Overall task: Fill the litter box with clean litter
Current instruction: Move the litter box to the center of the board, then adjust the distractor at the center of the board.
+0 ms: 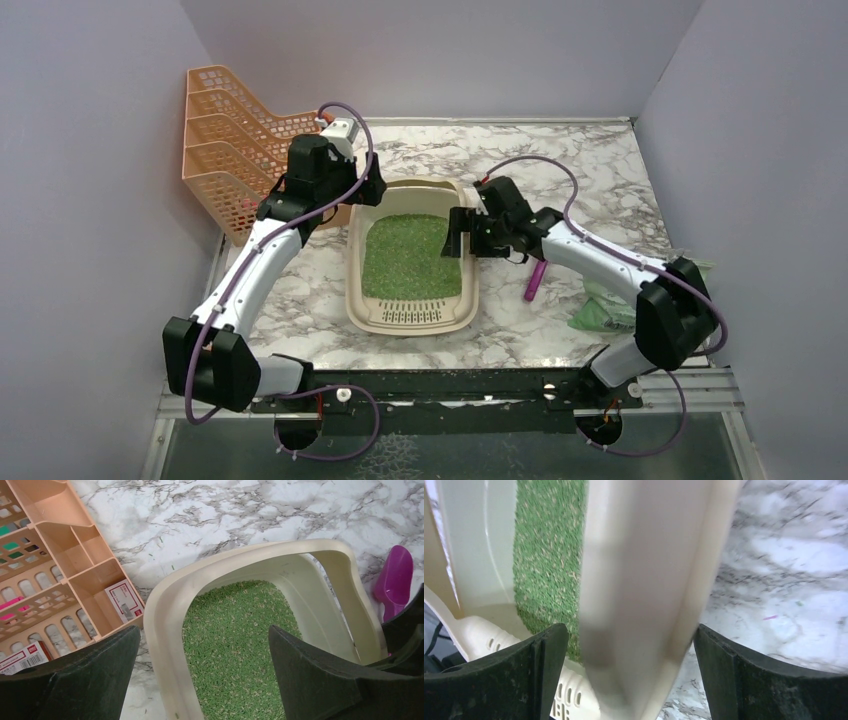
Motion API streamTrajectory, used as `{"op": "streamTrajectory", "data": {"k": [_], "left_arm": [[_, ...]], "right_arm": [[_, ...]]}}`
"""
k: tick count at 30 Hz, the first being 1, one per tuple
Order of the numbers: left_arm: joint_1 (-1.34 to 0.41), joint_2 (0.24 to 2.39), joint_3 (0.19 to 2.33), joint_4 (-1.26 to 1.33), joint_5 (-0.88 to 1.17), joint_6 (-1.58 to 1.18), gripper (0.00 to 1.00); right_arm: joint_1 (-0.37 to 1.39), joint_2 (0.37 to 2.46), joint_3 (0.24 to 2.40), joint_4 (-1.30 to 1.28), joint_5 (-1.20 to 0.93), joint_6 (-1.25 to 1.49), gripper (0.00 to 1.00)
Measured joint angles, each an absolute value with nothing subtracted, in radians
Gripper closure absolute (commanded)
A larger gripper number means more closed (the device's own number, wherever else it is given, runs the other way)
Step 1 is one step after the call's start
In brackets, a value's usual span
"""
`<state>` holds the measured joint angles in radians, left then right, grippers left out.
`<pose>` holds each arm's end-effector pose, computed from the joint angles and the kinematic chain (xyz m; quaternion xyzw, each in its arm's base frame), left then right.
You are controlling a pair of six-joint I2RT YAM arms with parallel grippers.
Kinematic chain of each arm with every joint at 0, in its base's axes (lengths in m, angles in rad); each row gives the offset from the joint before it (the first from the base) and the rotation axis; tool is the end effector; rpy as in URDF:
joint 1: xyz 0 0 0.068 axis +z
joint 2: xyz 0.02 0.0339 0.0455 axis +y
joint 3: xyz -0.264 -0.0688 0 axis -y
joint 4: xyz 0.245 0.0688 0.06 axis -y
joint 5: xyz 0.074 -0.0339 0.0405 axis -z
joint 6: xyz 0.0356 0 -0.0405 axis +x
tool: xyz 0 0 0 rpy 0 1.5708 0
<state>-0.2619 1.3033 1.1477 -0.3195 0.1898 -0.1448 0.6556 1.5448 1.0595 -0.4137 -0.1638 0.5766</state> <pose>0.2865 -0.0838 0.3396 0.0990 0.8455 -0.1839 0.4915 0.2547 0.2032 0.2308 -0.0641 0.9392 0.2529 0.2235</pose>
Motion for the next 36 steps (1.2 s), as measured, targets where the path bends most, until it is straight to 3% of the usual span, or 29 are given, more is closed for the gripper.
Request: {"op": "streamTrajectory", "data": {"k": [7,15,22,36], "left_arm": [[-0.253,1.300,1.124,-0.334,0.036,-0.199,0.02],[-0.047,1.279,0.973,-0.347,-0.075,-0.339,0.01],[0.025,1.247,0.923,-0.307,-0.093,-0.391,0.02],[0.220,1.512,1.010,-0.239,-0.119,-0.437,0.02]], "right_arm": [[0.656,1.453,1.107,-0.477,0.024,0.524,0.00],[0.656,1.386,1.096,-0.492,0.078,0.488,0.00],[0.656,1.362,1.092,-0.513,0.134,0.466,0.00],[0.653,1.327,1.075,-0.519,0.182,0.424,0.00]]}}
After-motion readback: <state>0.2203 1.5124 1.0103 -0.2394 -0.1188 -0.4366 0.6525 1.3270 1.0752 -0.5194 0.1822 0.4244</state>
